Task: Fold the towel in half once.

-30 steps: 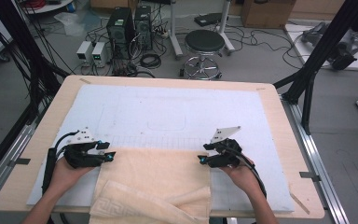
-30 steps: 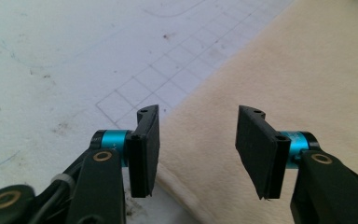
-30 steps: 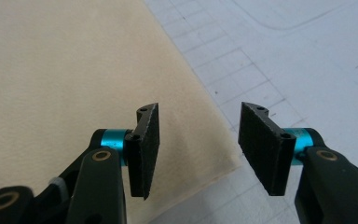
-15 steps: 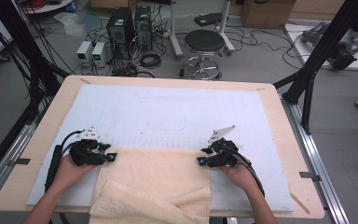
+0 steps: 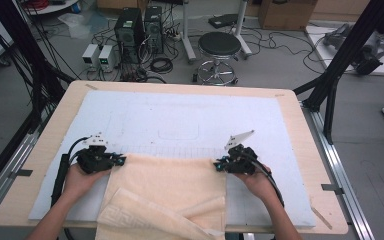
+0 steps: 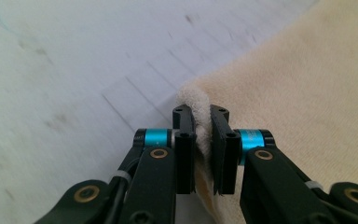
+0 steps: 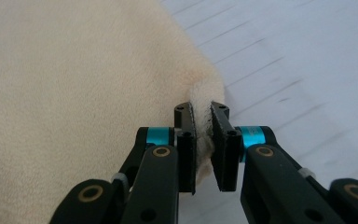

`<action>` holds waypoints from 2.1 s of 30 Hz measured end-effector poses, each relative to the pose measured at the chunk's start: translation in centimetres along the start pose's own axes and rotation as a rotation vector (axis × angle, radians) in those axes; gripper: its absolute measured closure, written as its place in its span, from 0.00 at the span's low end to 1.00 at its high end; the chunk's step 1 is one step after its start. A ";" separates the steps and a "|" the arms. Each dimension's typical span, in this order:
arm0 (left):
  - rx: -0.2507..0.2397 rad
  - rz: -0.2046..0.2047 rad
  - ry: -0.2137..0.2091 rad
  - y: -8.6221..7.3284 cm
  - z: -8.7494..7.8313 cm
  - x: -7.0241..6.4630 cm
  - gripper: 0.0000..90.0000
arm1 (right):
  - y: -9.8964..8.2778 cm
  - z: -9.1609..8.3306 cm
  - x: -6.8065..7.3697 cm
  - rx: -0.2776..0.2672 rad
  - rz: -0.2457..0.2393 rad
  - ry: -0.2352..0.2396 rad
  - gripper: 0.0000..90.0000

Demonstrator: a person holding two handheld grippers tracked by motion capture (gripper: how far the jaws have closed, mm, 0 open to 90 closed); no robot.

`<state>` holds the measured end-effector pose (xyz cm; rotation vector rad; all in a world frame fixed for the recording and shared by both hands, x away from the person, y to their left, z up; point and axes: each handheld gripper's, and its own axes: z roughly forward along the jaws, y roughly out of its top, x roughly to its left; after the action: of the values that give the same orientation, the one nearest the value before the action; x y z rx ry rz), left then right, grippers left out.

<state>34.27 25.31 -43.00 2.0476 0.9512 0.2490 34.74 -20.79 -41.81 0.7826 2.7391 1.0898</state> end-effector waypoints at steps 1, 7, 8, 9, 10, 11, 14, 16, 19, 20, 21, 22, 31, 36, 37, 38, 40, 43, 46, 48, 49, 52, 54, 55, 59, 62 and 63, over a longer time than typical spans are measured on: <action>-0.017 -0.018 0.014 0.7 0.3 0.3 0.91 | 0.5 -0.4 -0.5 -0.015 0.001 -0.024 0.92; -0.084 -0.061 0.110 6.0 2.2 1.7 0.91 | 4.1 -1.8 -5.2 -0.018 0.025 -0.137 0.92; -0.081 -0.061 0.127 6.9 2.7 2.0 0.91 | 4.8 -2.0 -6.1 -0.022 0.031 -0.158 0.92; -0.084 -0.068 0.144 7.8 3.0 2.3 0.91 | 5.5 -2.1 -6.9 -0.027 0.035 -0.181 0.92; -0.090 -0.078 0.154 8.7 3.3 2.7 0.91 | 6.3 -2.3 -7.7 -0.030 0.045 -0.199 0.92; -0.107 -0.088 0.167 9.6 3.4 3.0 0.91 | 7.0 -2.6 -8.5 -0.042 0.056 -0.225 0.92; -0.127 -0.101 0.188 11.8 3.9 3.8 0.90 | 8.8 -3.0 -10.5 -0.062 0.103 -0.277 0.89; -0.099 -0.071 0.210 12.3 4.3 3.9 0.83 | 9.0 -2.8 -11.3 -0.088 0.109 -0.303 0.76; -0.030 -0.040 0.185 11.7 4.4 4.4 0.74 | 8.5 -2.3 -11.7 -0.079 0.132 -0.264 0.65; -0.027 -0.032 0.178 11.4 4.3 4.5 0.73 | 8.2 -2.2 -11.6 -0.078 0.125 -0.253 0.64; -0.026 -0.024 0.177 11.0 4.1 4.5 0.72 | 7.9 -2.3 -11.2 -0.078 0.111 -0.257 0.62; -0.034 -0.026 0.166 10.7 3.8 4.4 0.71 | 7.6 -2.3 -10.9 -0.078 0.101 -0.265 0.61; -0.065 0.032 0.018 7.2 2.3 1.5 0.61 | 4.8 -3.1 -6.8 -0.123 0.044 -0.159 0.56; -0.069 0.040 -0.038 5.1 2.6 0.2 0.58 | 3.1 -3.3 -4.2 -0.136 0.000 -0.139 0.55; -0.056 0.048 -0.042 4.9 2.7 0.1 0.58 | 2.7 -3.3 -3.8 -0.130 -0.013 -0.139 0.55; -0.053 0.048 -0.044 4.6 2.9 0.0 0.58 | 2.3 -3.3 -3.5 -0.131 -0.018 -0.132 0.55; -0.037 0.049 -0.052 4.3 3.2 -0.1 0.58 | 1.4 -3.1 -2.9 -0.127 -0.022 -0.123 0.54; -0.008 0.059 -0.040 4.1 4.0 -0.3 0.56 | 0.7 -3.0 -2.1 -0.094 -0.024 -0.080 0.51; -0.004 0.063 -0.031 4.0 4.5 -0.3 0.55 | -0.2 -3.0 -1.0 -0.115 -0.044 -0.077 0.52; 0.011 0.053 -0.042 3.9 4.9 -0.3 0.56 | -0.9 -2.9 -0.7 -0.131 -0.041 -0.058 0.51; 0.029 0.058 -0.045 3.8 5.0 -0.3 0.56 | -1.3 -2.8 -0.5 -0.133 -0.038 -0.053 0.51; 0.044 0.074 -0.057 3.7 5.2 -0.5 0.62 | -2.2 -2.5 -0.2 -0.138 -0.033 -0.027 0.50; 0.046 0.080 -0.057 3.7 5.2 -0.7 0.68 | -2.7 -2.4 0.0 -0.136 -0.026 -0.013 0.49; 0.049 0.079 -0.052 3.7 5.2 -0.9 0.70 | -3.0 -2.5 0.1 -0.135 -0.020 -0.001 0.49; 0.047 0.095 -0.067 3.7 5.1 -1.2 0.84 | -3.5 -2.8 0.9 -0.133 -0.039 0.029 0.49; 0.045 0.114 -0.070 3.8 4.7 -1.5 0.91 | -3.7 -2.2 1.3 -0.099 -0.057 0.054 0.49; 0.046 0.120 -0.070 3.8 4.5 -1.6 0.92 | -3.8 -1.9 1.4 -0.078 -0.061 0.062 0.49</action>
<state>37.40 20.09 -42.64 2.1447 0.7989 0.2198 31.36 -23.60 -42.82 0.6621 2.7318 1.2190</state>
